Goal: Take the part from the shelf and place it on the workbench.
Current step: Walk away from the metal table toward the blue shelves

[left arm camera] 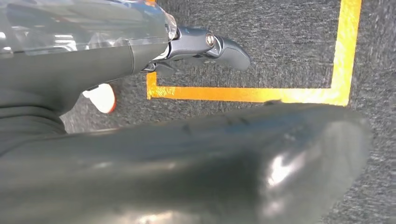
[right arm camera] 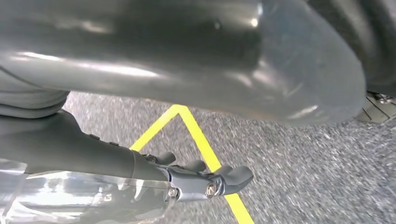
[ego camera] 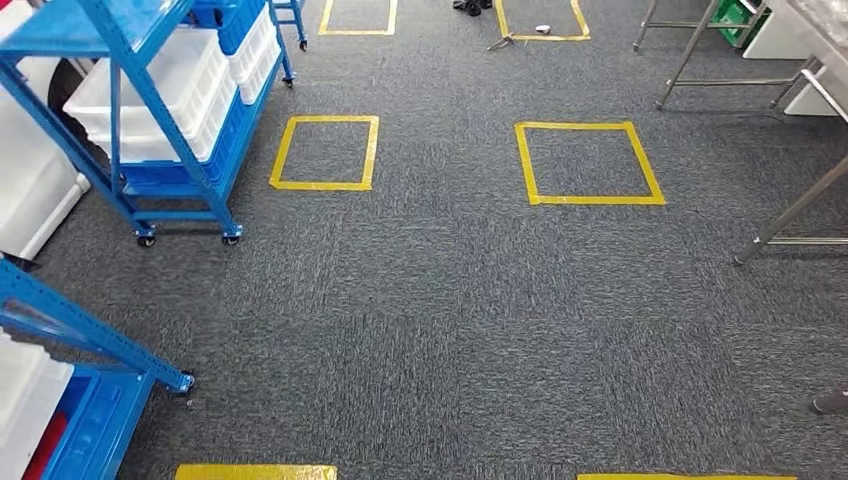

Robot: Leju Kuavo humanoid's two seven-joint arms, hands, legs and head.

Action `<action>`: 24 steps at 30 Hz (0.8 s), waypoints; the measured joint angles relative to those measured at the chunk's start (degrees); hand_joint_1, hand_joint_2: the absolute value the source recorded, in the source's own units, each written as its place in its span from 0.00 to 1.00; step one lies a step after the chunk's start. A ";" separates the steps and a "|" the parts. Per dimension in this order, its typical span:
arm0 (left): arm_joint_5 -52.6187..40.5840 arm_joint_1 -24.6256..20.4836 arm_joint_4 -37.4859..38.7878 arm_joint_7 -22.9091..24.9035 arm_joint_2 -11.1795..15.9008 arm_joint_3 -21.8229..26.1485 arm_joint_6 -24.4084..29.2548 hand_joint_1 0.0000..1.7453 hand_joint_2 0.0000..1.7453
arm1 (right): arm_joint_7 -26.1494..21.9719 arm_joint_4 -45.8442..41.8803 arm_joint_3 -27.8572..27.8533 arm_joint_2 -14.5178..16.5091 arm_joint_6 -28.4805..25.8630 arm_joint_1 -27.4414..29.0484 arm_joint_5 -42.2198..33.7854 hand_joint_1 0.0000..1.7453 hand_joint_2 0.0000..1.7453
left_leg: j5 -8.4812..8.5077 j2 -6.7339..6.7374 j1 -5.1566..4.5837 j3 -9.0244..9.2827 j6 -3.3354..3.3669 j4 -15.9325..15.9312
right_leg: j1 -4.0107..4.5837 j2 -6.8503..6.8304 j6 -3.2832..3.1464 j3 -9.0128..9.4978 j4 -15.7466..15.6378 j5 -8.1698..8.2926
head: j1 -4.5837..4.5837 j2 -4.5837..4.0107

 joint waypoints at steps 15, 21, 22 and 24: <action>0.44 0.42 0.00 -1.64 0.21 0.02 -0.43 0.00 0.00 | 1.14 0.08 0.12 -0.09 -0.08 0.80 0.49 0.00 0.00 | 0.25 -9.64 0.39 -0.20 0.53 0.07 | -1.40 9.44 1.46 -1.73 2.15 0.29 | 0.00 0.00; 0.44 0.62 0.00 -1.78 0.66 0.01 -0.71 0.00 0.00 | 1.19 0.11 0.15 -0.05 0.10 0.60 0.46 0.00 0.00 | -3.00 -6.52 0.49 -3.04 -1.26 5.32 | -1.03 6.20 -0.95 -1.43 1.13 0.57 | -0.01 0.00; 0.44 0.55 0.00 -1.78 0.66 0.01 -0.72 0.00 0.00 | 1.19 0.11 0.15 -0.06 0.08 0.76 0.46 0.00 0.00 | -5.02 -5.12 0.44 -4.85 -1.41 9.19 | -0.87 5.39 -1.18 -1.43 1.11 0.50 | -0.01 0.00; 0.44 0.53 0.00 -1.80 0.68 0.01 -0.74 0.00 0.00 | 1.19 0.11 0.15 -0.06 0.08 0.93 0.46 0.00 0.00 | -7.63 -4.34 0.49 -7.96 -1.57 15.94 | -0.53 3.70 -1.42 -1.43 1.14 0.36 | 0.00 0.00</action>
